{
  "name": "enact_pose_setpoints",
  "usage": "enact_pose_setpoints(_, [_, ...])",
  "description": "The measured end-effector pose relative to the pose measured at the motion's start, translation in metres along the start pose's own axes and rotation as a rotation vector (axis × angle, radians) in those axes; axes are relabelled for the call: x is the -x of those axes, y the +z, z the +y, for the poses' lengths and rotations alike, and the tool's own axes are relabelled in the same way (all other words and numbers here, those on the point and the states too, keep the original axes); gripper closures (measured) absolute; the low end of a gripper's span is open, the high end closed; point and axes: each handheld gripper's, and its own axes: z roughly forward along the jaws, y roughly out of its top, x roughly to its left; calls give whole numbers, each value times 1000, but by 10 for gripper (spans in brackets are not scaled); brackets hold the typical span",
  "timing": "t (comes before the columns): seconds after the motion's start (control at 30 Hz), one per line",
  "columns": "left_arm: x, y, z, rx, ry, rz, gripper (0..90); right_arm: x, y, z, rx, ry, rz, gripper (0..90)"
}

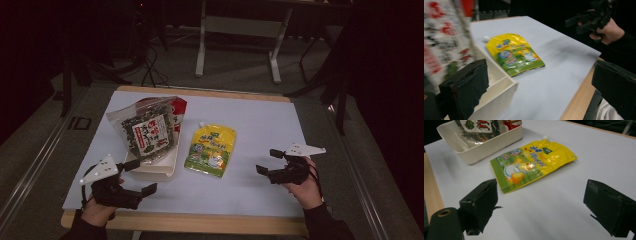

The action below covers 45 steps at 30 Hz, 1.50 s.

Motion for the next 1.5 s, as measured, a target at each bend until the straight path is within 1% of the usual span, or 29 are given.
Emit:
enact_pose_setpoints(0.03, [2, 6, -1, -8, 4, -7, 23, 0, 1, 1, 0, -4, -11, 137])
enact_pose_setpoints(0.07, [4, 11, -1, -22, 15, -14, 23, 0, 1, 2, 4, -8, -12, 146])
enact_pose_setpoints(0.13, [9, 23, -3, -37, 47, -22, 23, 0, 2, 4, -2, -20, -21, 164])
enact_pose_setpoints(0.2, [14, 33, -6, -42, 78, -25, 23, 0, 4, 6, -10, -30, -17, 166])
enact_pose_setpoints(0.27, [16, 43, -9, -43, 87, -29, 24, 0, 6, 8, -22, -36, -25, 190])
enact_pose_setpoints(0.37, [20, 55, -15, -60, 88, -14, 24, 0, 11, 10, -25, -31, -18, 215])
enact_pose_setpoints(0.43, [22, 62, -19, -67, 88, -12, 24, 1, 17, 12, -33, -29, -15, 230])
enact_pose_setpoints(0.5, [22, 66, -22, -55, 89, -22, 24, 3, 23, 15, -37, -20, -6, 241])
enact_pose_setpoints(0.57, [24, 69, -25, -46, 105, -25, 34, 5, 31, 17, -47, -15, 2, 271])
enact_pose_setpoints(0.63, [26, 72, -27, -57, 125, -30, 38, 7, 40, 20, -52, -6, 2, 280])
enact_pose_setpoints(0.67, [27, 73, -28, -65, 134, -35, 38, 9, 45, 21, -58, 2, 14, 285])
enact_pose_setpoints(0.7, [28, 73, -29, -68, 137, -38, 38, 10, 49, 22, -60, 7, 11, 289])
enact_pose_setpoints(0.77, [29, 74, -30, -71, 140, -30, 38, 14, 59, 24, -74, 22, 18, 299])
enact_pose_setpoints(0.8, [29, 75, -31, -73, 139, -32, 38, 16, 63, 25, -82, 24, 8, 300])
enact_pose_setpoints(0.87, [29, 76, -32, -83, 146, -27, 38, 19, 73, 26, -102, 35, 10, 309])
enact_pose_setpoints(0.9, [29, 76, -32, -85, 145, -26, 38, 21, 77, 27, -110, 42, 0, 316])
enact_pose_setpoints(1.0, [28, 77, -34, -91, 138, -25, 38, 27, 90, 26, -142, 60, -6, 346])
enact_pose_setpoints(1.07, [28, 76, -34, -88, 136, -19, 38, 31, 98, 26, -157, 72, 6, 366])
enact_pose_setpoints(1.1, [27, 76, -34, -89, 134, -19, 38, 32, 101, 26, -161, 71, 0, 366])
enact_pose_setpoints(1.17, [27, 75, -34, -82, 131, -16, 38, 35, 109, 27, -173, 93, 16, 374])
enact_pose_setpoints(1.23, [27, 76, -34, -86, 139, -16, 38, 38, 116, 28, -176, 111, 11, 374])
enact_pose_setpoints(1.27, [28, 76, -35, -87, 143, -13, 38, 40, 121, 28, -185, 125, 19, 374])
enact_pose_setpoints(1.3, [28, 76, -35, -87, 143, -13, 38, 40, 121, 28, -185, 125, 19, 374])
enact_pose_setpoints(1.33, [29, 77, -36, -97, 148, -14, 38, 42, 124, 29, -188, 131, 11, 375])
enact_pose_setpoints(1.37, [29, 78, -36, -98, 150, -14, 38, 45, 132, 29, -201, 157, 18, 374])
enact_pose_setpoints(1.47, [30, 78, -37, -105, 160, -16, 38, 50, 143, 28, -224, 192, 15, 366])
enact_pose_setpoints(1.5, [30, 79, -37, -107, 163, -15, 38, 52, 146, 28, -230, 203, 6, 366])
